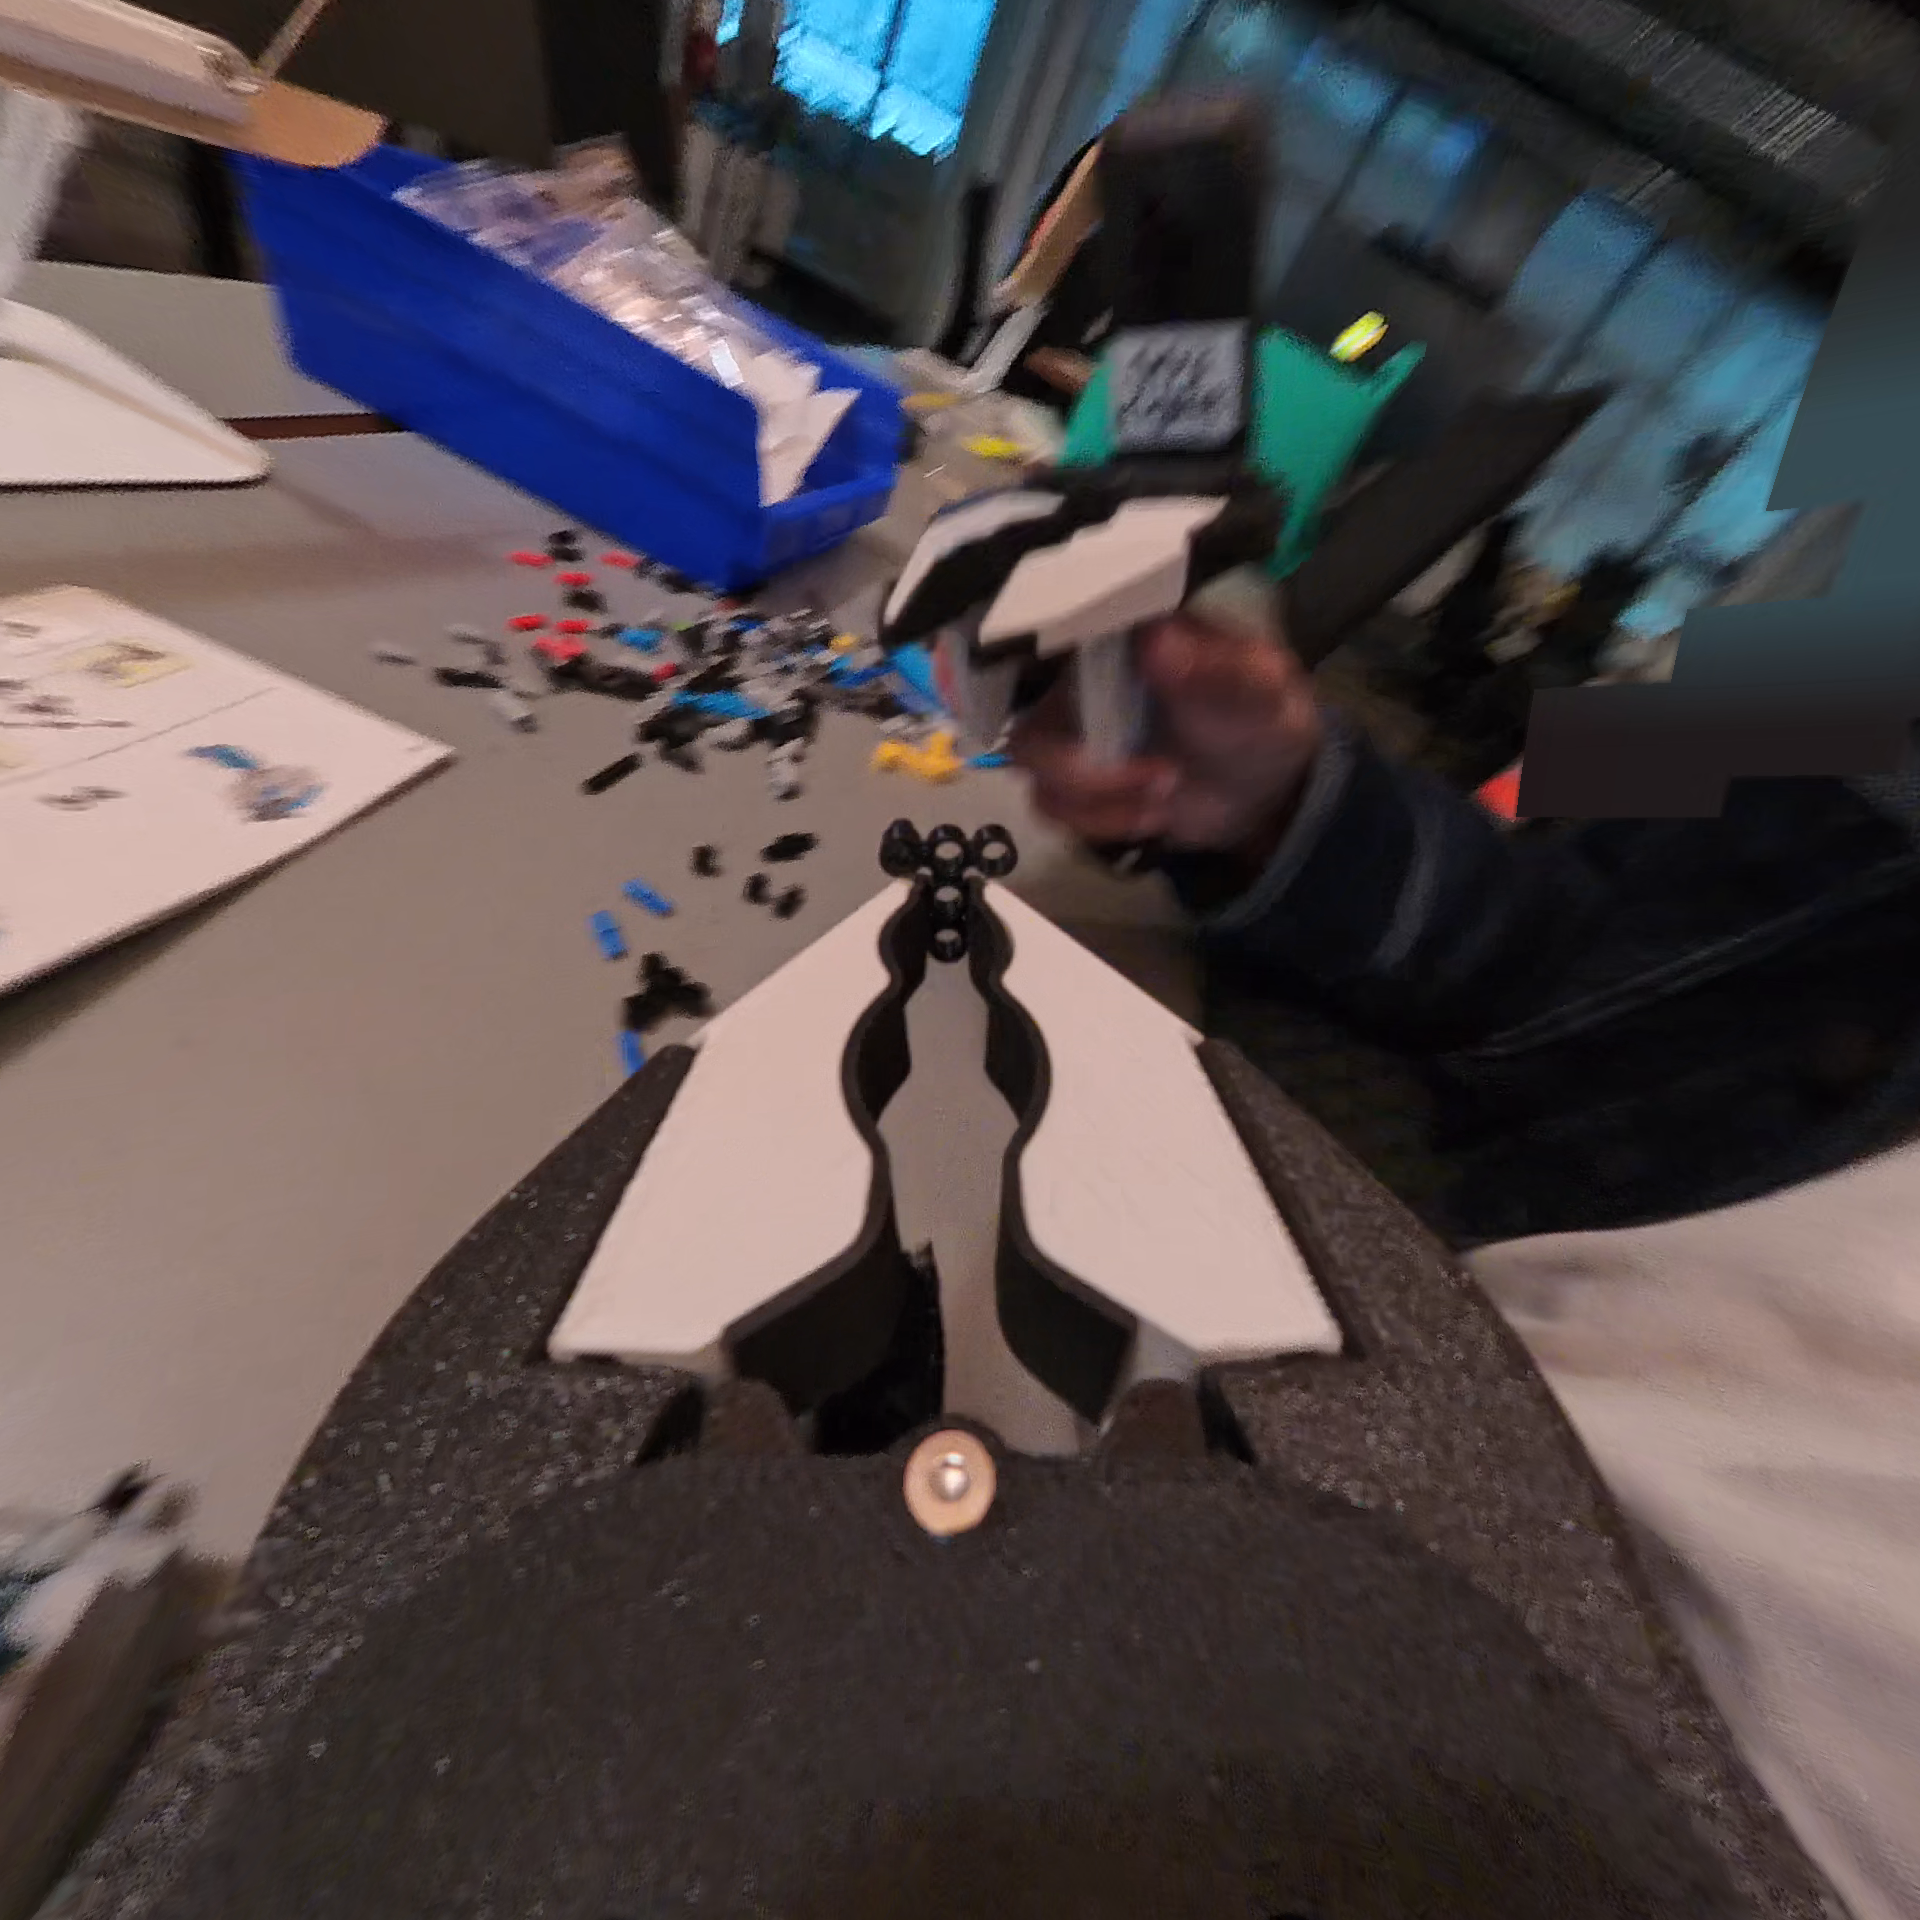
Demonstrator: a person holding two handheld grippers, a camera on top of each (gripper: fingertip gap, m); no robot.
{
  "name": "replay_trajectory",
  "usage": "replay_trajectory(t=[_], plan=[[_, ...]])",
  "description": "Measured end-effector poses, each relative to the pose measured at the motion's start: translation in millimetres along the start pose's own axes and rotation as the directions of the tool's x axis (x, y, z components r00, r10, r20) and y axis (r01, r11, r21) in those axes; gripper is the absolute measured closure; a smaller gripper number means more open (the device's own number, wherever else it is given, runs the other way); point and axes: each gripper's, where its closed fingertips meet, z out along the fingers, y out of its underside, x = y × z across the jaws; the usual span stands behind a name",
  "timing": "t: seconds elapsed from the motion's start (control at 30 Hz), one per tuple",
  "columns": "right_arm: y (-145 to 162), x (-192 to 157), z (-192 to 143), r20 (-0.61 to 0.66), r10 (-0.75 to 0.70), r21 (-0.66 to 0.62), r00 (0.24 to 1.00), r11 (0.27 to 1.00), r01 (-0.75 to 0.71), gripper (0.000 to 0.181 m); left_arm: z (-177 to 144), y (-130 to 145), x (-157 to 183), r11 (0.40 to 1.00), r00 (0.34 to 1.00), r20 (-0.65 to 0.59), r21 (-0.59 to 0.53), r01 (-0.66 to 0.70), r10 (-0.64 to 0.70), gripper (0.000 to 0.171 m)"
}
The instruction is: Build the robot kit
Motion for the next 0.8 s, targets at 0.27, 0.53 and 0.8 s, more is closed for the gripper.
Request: replay_trajectory(t=[0.27,0.53,0.8], plan=[[81,65,-81,-0.290,-0.433,-0.703,0.854,0.701,0.117,0.166,10,25,-25,0.960,0.938,0.240,-0.191,-0.206,0.249,0.165],[88,91,-78,-0.153,-0.578,-0.894,0.801,0.427,0.138,0.166,3,20,-34,0.973,0.936,0.285,-0.154,-0.170,0.208,0.165],[95,112,-85,-0.169,-0.502,-0.920,0.848,0.389,0.047,0.168,4,23,-32,0.969,0.935,0.279,-0.171,-0.179,0.222,0.165]])
